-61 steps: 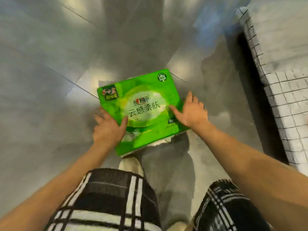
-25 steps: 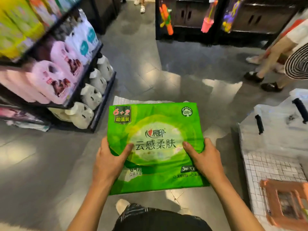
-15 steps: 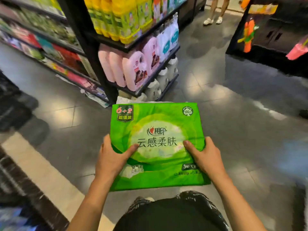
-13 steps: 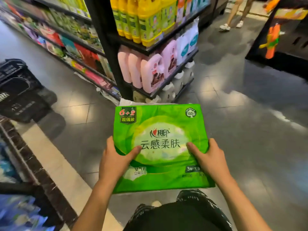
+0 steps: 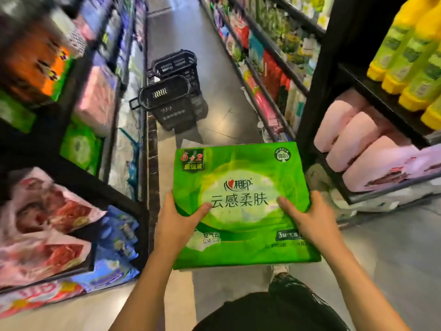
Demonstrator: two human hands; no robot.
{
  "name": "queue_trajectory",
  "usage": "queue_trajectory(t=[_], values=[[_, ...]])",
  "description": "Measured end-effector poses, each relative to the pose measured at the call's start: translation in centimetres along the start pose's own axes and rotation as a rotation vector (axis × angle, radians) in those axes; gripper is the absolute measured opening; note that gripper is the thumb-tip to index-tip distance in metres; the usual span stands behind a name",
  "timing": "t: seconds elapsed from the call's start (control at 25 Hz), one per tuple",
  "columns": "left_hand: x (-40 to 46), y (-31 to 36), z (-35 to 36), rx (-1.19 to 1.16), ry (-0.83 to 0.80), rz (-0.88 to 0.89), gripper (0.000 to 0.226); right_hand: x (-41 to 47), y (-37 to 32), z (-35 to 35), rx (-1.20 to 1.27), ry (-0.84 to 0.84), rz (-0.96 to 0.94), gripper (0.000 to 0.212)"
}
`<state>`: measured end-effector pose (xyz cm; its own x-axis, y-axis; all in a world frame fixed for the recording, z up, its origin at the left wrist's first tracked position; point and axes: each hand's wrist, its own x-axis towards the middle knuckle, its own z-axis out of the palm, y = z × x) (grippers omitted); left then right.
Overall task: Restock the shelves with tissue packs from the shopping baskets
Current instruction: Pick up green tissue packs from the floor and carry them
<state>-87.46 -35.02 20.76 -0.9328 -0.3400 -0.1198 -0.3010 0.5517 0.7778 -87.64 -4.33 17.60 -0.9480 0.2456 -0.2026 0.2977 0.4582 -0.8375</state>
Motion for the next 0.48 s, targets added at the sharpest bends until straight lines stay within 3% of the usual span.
queue_trajectory(t=[0.08,0.24,0.36,0.48], values=[[3.2,1.7,-0.4,0.031,0.034,-0.001,0.089,4.6,-2.8,0.8,0.0,-0.053,-0.031,0.064],[12.3,3.7,-2.1,-0.043,0.269,-0.078,0.095,17.3,-10.9,5.0,-0.041,-0.189,-0.127,0.065],[17.0,2.1,-3.8,-0.107,0.374,-0.147,0.099,23.9,-15.6,9.9,-0.128,-0.298,-0.21,0.082],[23.4,-0.1,-5.2,-0.147,0.432,-0.226,0.096,29.5,-20.4,16.1,-0.168,-0.36,-0.236,0.071]])
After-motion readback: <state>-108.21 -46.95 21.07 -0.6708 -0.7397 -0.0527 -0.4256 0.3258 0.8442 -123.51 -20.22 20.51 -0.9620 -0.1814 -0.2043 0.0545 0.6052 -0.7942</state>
